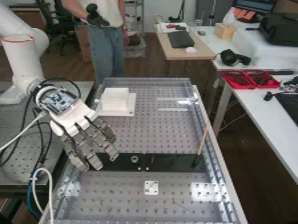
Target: Grab the larger nut and place it in the white container
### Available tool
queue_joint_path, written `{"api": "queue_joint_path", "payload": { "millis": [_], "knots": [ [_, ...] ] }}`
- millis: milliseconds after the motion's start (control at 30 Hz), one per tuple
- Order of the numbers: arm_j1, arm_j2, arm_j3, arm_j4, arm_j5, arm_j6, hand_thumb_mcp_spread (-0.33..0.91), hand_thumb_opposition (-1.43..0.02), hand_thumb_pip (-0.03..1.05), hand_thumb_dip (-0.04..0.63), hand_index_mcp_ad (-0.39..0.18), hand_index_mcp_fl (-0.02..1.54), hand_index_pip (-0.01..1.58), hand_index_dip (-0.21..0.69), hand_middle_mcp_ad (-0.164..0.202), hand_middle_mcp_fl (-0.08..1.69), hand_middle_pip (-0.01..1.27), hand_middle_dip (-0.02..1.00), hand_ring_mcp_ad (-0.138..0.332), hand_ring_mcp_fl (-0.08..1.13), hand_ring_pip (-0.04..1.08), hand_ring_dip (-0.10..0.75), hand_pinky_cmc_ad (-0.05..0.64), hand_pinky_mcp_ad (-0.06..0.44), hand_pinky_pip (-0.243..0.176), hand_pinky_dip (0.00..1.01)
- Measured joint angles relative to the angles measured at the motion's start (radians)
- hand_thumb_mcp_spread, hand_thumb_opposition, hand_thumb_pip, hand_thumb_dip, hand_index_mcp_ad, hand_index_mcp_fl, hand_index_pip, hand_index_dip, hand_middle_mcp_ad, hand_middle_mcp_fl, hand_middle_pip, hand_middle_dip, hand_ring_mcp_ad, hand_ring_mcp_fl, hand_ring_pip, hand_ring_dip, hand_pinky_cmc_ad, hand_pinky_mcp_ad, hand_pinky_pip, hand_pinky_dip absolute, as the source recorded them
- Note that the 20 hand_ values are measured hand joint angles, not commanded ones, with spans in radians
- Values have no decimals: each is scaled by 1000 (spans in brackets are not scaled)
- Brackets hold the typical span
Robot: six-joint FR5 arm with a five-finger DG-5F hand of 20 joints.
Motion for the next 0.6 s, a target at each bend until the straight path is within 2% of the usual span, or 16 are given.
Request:
{"api": "queue_joint_path", "payload": {
  "millis": [133, 233, 433, 533, 600],
  "knots": [
    [0, -38, -10, 69, 17, -11, 291, -866, 646, 206, -89, 75, 1429, 80, 72, 7, 138, 220, 178, 5, 98, 126, 379, 340, -105, 653],
    [-4, -61, -13, 95, 22, -16, 295, -880, 702, 206, -93, 70, 1459, 94, 68, 10, 138, 220, 178, 5, 101, 126, 380, 337, -105, 641],
    [-22, -101, -12, 111, 23, -8, 297, -883, 705, 206, -93, 33, 1520, 96, 68, 7, 138, 220, 178, 9, 124, 126, 379, 337, -105, 621],
    [-31, -118, -13, 138, 23, -8, 293, -894, 719, 237, -93, 24, 1520, 98, 68, 7, 138, 220, 180, 9, 124, 126, 380, 337, -105, 621],
    [-35, -127, -14, 152, 19, -11, 312, -894, 716, 236, -93, 21, 1541, 101, 68, 7, 138, 220, 180, 9, 124, 126, 379, 335, -105, 620]
  ]
}}
